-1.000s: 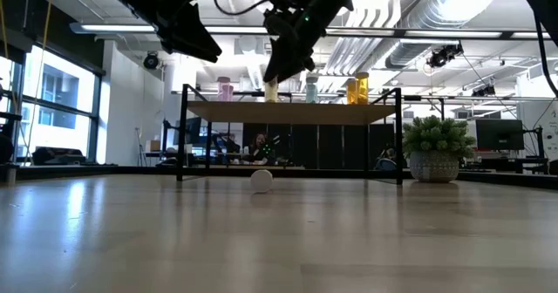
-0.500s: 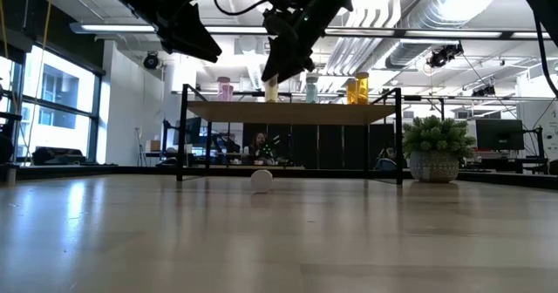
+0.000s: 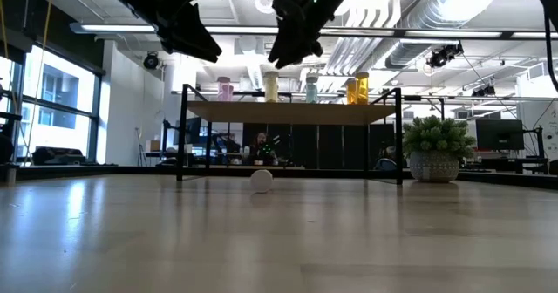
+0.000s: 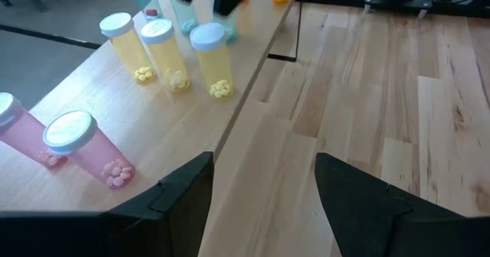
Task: Pick and place medicine bottles onto shelf by color
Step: Put the pink pill bottle with the other pink pill bottles on the shelf
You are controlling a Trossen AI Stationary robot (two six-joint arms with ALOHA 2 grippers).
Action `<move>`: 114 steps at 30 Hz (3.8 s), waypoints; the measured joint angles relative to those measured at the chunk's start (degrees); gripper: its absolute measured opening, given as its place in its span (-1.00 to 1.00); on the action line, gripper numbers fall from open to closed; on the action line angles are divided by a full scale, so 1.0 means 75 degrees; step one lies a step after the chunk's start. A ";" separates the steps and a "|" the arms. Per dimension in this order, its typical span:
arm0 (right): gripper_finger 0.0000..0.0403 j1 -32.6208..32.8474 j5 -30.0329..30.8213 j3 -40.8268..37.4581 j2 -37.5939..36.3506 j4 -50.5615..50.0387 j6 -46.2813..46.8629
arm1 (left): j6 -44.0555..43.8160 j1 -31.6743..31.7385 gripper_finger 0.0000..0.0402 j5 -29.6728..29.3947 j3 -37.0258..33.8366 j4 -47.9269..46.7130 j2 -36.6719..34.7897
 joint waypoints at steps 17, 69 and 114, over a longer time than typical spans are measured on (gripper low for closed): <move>-0.17 0.0820 -0.0042 -0.0127 -0.0725 -0.2146 0.0337 | -0.0269 -0.0017 0.07 0.0082 0.0000 -0.0389 0.0000; -0.17 0.2725 -0.1031 -0.2527 0.0699 0.1267 -0.8751 | -0.3233 -0.0586 0.07 0.1332 0.0000 -0.2001 -0.0597; -0.17 0.2508 -0.0417 -0.2527 0.1856 0.1343 -0.8093 | -0.3695 -0.1478 0.07 0.1227 0.0000 -0.1950 -0.0597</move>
